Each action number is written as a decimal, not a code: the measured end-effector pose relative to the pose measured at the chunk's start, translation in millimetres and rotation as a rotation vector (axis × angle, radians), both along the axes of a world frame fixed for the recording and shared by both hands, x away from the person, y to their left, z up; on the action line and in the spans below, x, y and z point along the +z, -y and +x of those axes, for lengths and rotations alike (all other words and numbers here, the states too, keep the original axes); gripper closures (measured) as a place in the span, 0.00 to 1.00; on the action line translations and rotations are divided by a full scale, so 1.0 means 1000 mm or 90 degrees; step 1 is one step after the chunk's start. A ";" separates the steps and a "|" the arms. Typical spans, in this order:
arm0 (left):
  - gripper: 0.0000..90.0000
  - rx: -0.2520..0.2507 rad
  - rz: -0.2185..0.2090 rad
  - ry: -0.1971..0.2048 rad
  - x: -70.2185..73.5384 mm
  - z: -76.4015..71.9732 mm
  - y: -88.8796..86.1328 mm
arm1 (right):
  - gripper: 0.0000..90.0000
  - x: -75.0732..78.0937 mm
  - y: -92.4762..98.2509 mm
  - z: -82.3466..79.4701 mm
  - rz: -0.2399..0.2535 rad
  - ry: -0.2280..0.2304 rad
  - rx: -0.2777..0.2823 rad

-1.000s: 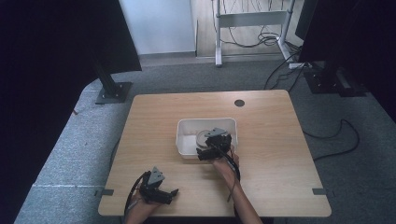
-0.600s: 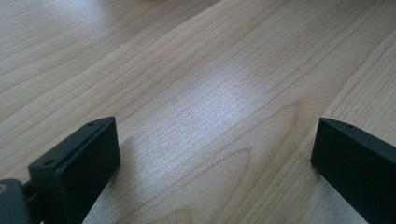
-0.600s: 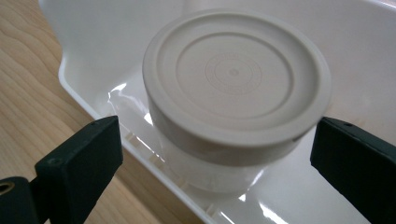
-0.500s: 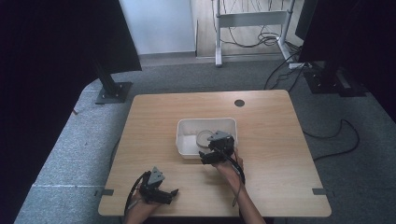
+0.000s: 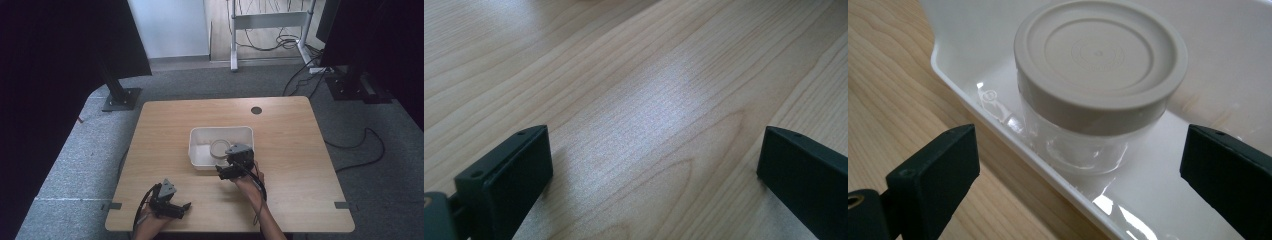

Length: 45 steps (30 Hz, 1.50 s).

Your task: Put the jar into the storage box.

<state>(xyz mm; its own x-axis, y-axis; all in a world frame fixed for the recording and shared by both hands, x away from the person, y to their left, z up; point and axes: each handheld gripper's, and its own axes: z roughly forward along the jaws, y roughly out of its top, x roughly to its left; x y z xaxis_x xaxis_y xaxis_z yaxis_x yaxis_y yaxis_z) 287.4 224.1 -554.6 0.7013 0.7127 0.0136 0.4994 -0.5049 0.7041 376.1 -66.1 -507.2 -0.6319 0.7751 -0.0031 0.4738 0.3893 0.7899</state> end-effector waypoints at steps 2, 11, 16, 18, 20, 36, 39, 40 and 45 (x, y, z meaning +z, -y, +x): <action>0.01 0.000 0.000 0.000 0.000 0.000 0.000 | 0.02 -0.001 0.002 -0.002 0.004 -0.002 0.000; 0.01 0.000 0.000 0.000 0.000 0.000 0.000 | 0.03 -0.006 0.012 -0.011 0.001 0.000 0.014; 0.01 0.000 0.000 0.000 0.000 0.000 0.000 | 0.03 -0.010 0.018 -0.017 0.005 -0.001 0.011; 0.01 0.000 0.000 0.000 0.000 0.000 0.000 | 0.03 -0.010 0.020 -0.020 0.006 0.003 0.010; 0.01 0.000 0.000 0.000 0.000 0.000 0.000 | 0.03 -0.011 0.022 -0.023 0.009 0.006 0.009; 0.01 0.000 -0.001 0.000 0.000 0.000 0.000 | 0.03 -0.010 0.046 -0.039 -0.002 0.012 -0.002; 0.01 0.000 0.000 0.000 0.000 0.000 0.000 | 0.03 -0.010 0.050 -0.042 -0.001 0.013 -0.005; 0.01 0.000 0.000 0.000 0.000 0.000 0.000 | 0.03 -0.010 0.052 -0.043 -0.002 0.014 -0.006; 0.01 0.000 0.000 0.000 0.000 0.000 0.000 | 0.03 -0.010 0.059 -0.047 -0.001 0.015 -0.014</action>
<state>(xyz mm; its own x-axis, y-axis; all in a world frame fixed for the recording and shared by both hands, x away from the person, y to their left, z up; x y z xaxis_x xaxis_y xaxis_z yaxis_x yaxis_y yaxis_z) 287.4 224.0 -554.6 0.7011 0.7129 0.0137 0.4991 -0.5044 0.7046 329.0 -125.5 -517.1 -0.6139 0.7892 -0.0183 0.4641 0.3796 0.8003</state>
